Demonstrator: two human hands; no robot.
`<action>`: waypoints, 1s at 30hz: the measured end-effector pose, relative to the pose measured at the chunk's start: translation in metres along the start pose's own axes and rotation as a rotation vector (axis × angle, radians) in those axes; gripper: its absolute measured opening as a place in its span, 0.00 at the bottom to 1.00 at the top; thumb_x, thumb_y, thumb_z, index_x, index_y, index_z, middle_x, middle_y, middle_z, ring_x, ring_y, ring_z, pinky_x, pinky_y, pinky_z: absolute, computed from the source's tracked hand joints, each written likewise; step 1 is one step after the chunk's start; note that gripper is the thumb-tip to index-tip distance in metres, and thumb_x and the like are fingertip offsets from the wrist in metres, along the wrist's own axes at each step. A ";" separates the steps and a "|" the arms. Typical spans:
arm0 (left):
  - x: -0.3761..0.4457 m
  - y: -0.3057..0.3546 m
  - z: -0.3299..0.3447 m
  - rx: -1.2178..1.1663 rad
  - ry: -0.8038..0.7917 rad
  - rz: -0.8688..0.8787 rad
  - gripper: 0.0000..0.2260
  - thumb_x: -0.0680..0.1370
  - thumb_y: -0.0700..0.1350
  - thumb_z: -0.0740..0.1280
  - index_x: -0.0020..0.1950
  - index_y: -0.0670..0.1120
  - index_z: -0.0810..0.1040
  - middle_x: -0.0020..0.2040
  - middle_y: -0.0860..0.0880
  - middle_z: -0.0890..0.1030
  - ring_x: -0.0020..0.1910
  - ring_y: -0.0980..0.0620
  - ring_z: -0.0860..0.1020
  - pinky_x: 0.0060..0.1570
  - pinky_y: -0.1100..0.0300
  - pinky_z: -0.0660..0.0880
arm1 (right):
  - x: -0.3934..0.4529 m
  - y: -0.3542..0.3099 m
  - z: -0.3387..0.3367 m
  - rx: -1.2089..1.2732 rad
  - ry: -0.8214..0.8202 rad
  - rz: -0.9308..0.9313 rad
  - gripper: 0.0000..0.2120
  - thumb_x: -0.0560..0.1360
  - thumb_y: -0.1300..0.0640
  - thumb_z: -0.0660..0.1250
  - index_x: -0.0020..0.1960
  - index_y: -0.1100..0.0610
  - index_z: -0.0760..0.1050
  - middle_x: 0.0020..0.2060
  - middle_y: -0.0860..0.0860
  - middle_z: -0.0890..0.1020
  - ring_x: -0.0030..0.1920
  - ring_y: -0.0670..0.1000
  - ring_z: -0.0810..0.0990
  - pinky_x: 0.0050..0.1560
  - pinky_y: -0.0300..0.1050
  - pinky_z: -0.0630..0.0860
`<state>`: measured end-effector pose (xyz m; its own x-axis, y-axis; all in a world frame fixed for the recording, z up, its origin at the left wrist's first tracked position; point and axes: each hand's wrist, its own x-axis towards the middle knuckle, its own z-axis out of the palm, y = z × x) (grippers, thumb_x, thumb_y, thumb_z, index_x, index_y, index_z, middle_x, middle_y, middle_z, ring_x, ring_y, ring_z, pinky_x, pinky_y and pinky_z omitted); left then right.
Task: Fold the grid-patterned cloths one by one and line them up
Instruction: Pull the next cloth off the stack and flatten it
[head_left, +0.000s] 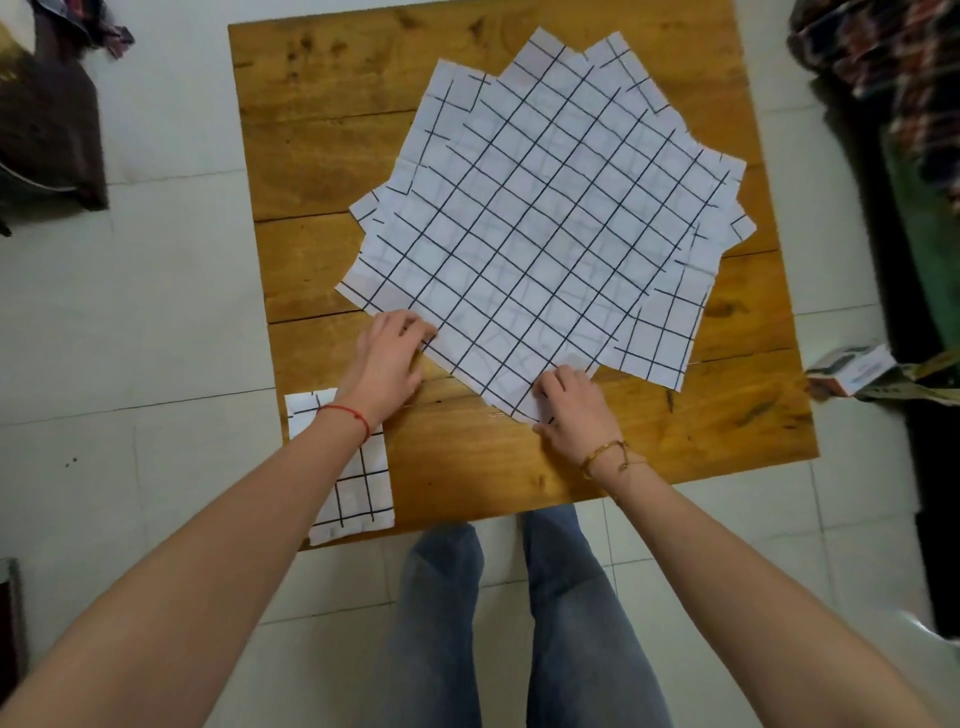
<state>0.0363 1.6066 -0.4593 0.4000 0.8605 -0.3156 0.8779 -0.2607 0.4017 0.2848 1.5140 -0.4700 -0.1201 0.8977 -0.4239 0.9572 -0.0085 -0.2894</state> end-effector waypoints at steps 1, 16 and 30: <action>0.001 0.002 0.001 0.005 -0.008 0.000 0.18 0.76 0.41 0.67 0.65 0.49 0.73 0.64 0.49 0.71 0.66 0.49 0.67 0.67 0.52 0.65 | 0.001 0.001 0.000 0.007 0.008 -0.009 0.14 0.71 0.56 0.71 0.54 0.55 0.72 0.52 0.52 0.74 0.52 0.53 0.72 0.53 0.45 0.70; 0.014 0.049 -0.022 -0.115 0.080 0.003 0.06 0.78 0.50 0.66 0.51 0.50 0.79 0.51 0.54 0.78 0.54 0.52 0.73 0.62 0.54 0.65 | 0.006 0.029 -0.083 0.856 0.283 0.173 0.03 0.77 0.57 0.65 0.48 0.55 0.72 0.40 0.51 0.80 0.40 0.49 0.78 0.41 0.44 0.74; 0.006 0.120 -0.117 -0.208 0.128 0.068 0.03 0.76 0.50 0.67 0.48 0.53 0.77 0.44 0.58 0.80 0.48 0.54 0.78 0.57 0.47 0.75 | -0.021 0.044 -0.203 0.575 0.373 -0.009 0.10 0.77 0.55 0.67 0.40 0.59 0.74 0.27 0.45 0.76 0.28 0.41 0.72 0.30 0.29 0.65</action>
<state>0.1132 1.6322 -0.3126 0.4084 0.8958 -0.1756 0.7717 -0.2360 0.5906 0.3832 1.5844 -0.3001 0.0698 0.9897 -0.1254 0.6521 -0.1404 -0.7450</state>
